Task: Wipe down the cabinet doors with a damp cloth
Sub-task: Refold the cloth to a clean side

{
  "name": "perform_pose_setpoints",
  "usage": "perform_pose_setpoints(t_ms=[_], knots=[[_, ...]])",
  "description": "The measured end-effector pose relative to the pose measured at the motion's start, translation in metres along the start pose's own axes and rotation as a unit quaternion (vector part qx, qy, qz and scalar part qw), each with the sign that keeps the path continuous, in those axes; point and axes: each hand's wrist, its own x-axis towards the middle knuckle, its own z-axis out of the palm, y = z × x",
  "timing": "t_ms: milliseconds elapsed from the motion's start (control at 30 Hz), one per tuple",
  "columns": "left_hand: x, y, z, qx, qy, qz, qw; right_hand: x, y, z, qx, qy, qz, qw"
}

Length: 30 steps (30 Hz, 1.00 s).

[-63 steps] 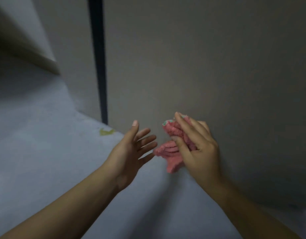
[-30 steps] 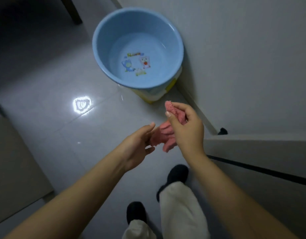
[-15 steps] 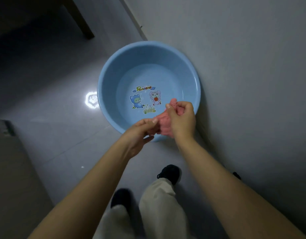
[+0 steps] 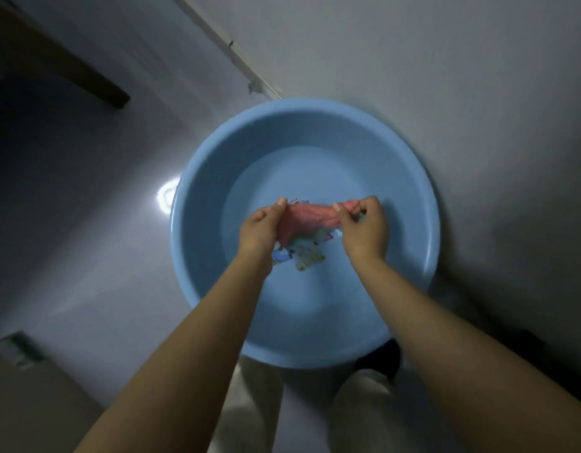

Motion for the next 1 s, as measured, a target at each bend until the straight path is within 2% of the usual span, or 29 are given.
perform_pose_setpoints(t_ms=[167, 200, 300, 333, 433, 467, 533, 600, 700, 800, 867, 933, 1000], knots=[[0.045, 0.0, 0.009, 0.004, -0.033, -0.021, 0.999, 0.025, -0.002, 0.038, -0.037, 0.073, 0.099, 0.992], [0.056, -0.003, 0.01, 0.02, -0.036, -0.045, 0.998, 0.028, -0.001, 0.048, -0.048, 0.066, 0.106, 0.991], [0.064, -0.014, 0.015, 0.043, -0.033, -0.134, 0.99, 0.026, 0.005, 0.066, -0.077, -0.013, 0.023, 0.997], [0.065, -0.018, 0.016, 0.028, -0.031, -0.146, 0.988, 0.027, 0.006, 0.066, -0.085, -0.025, 0.023, 0.996], [0.062, -0.018, 0.02, -0.011, -0.033, -0.133, 0.991, 0.033, -0.001, 0.06, -0.029, 0.01, 0.123, 0.992], [0.061, -0.015, 0.022, -0.021, -0.035, -0.132, 0.99, 0.03, -0.006, 0.058, -0.011, 0.008, 0.132, 0.991], [0.059, -0.011, 0.026, -0.018, -0.042, -0.14, 0.989, 0.014, -0.023, 0.059, 0.028, -0.034, 0.112, 0.993], [0.054, 0.0, 0.029, -0.02, -0.093, -0.126, 0.987, -0.008, -0.044, 0.061, 0.083, -0.053, 0.098, 0.99], [0.043, 0.015, 0.031, -0.022, -0.126, -0.111, 0.986, -0.027, -0.057, 0.064, 0.12, -0.005, 0.08, 0.99], [0.031, 0.017, 0.033, -0.009, -0.113, -0.125, 0.986, -0.018, -0.06, 0.063, 0.052, 0.026, 0.044, 0.997], [0.022, 0.016, 0.035, -0.005, -0.095, -0.149, 0.984, -0.004, -0.053, 0.062, -0.018, -0.005, 0.042, 0.999], [0.014, 0.016, 0.036, -0.023, -0.077, -0.173, 0.982, 0.009, -0.041, 0.066, -0.054, -0.046, 0.072, 0.995], [0.013, 0.017, 0.038, -0.048, -0.04, -0.175, 0.983, 0.016, -0.03, 0.068, -0.074, -0.048, 0.114, 0.99]])
